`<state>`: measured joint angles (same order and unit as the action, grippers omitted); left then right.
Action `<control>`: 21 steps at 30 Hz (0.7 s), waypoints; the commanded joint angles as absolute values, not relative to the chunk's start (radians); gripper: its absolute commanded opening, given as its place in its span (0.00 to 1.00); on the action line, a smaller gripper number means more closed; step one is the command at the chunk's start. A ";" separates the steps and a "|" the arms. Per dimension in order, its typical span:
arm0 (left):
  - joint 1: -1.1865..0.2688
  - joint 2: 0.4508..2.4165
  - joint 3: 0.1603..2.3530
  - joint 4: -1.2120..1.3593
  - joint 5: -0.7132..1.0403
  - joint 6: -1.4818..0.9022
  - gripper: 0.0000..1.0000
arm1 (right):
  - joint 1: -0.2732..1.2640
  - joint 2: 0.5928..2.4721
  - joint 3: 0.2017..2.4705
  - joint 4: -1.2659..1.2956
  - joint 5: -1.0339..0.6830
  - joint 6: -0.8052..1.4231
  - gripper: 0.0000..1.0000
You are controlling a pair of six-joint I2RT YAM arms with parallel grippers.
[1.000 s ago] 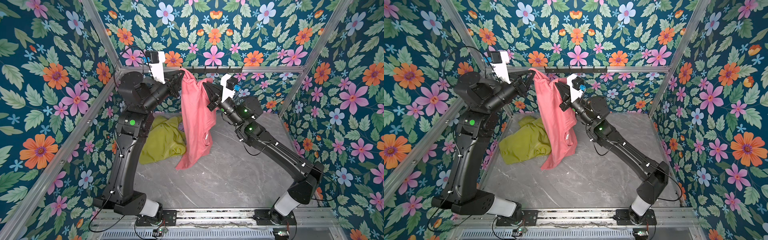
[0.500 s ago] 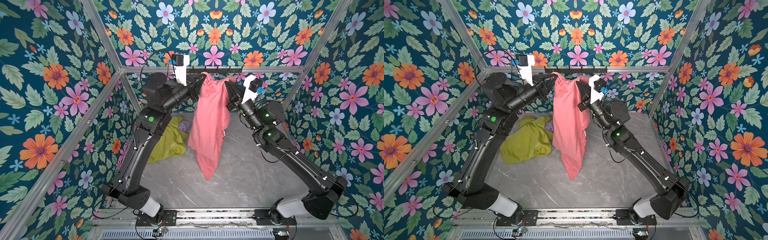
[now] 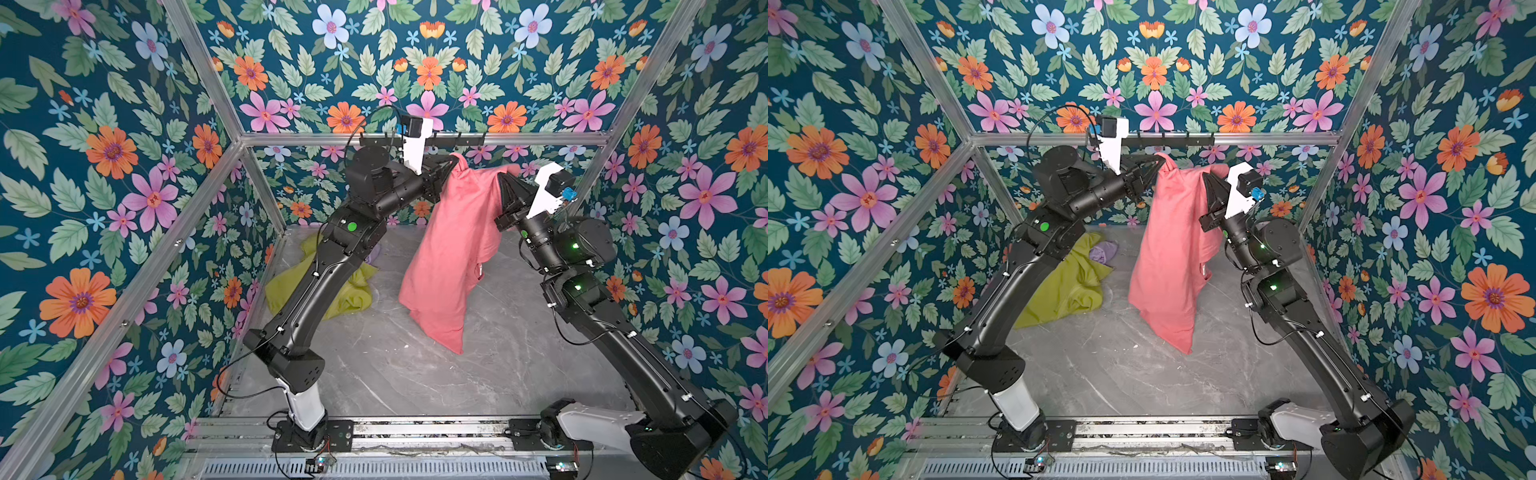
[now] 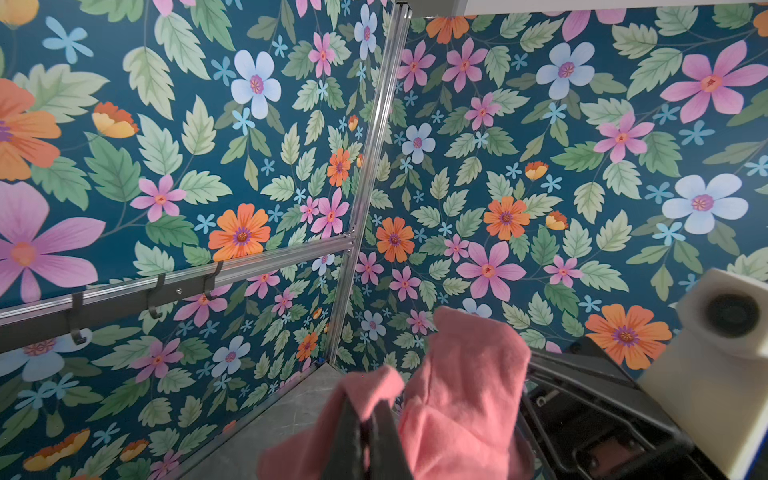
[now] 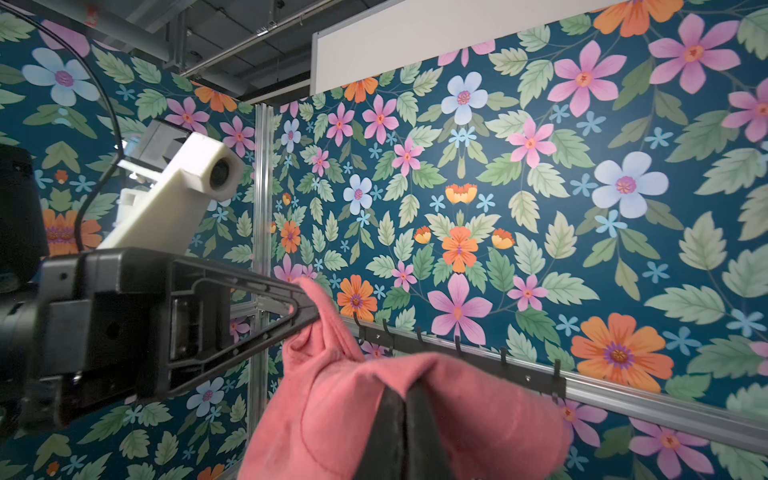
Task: Pick out a specific cloth from the pile
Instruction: 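Carry the pink cloth with both grippers away from the pile toward the table center, then lower the pink cloth onto the open table and open both grippers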
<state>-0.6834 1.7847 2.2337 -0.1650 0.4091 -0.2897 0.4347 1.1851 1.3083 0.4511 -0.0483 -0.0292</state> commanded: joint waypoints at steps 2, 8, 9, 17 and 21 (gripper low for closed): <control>-0.702 1.816 2.245 -0.102 0.412 -0.298 0.00 | 0.412 1.141 1.255 0.443 -0.041 -0.010 0.00; -0.708 1.788 2.115 -0.067 0.416 -0.302 0.00 | 0.387 1.091 1.179 0.403 -0.042 -0.003 0.00; -0.708 1.772 2.073 -0.049 0.416 -0.308 0.00 | 0.386 1.084 1.165 0.398 -0.042 -0.002 0.00; -0.711 1.586 1.680 0.008 0.397 -0.321 0.00 | 0.387 0.982 1.015 0.283 -0.084 0.093 0.00; -0.712 1.482 1.523 0.006 0.378 -0.321 0.00 | 0.388 0.910 0.946 0.180 -0.106 0.149 0.00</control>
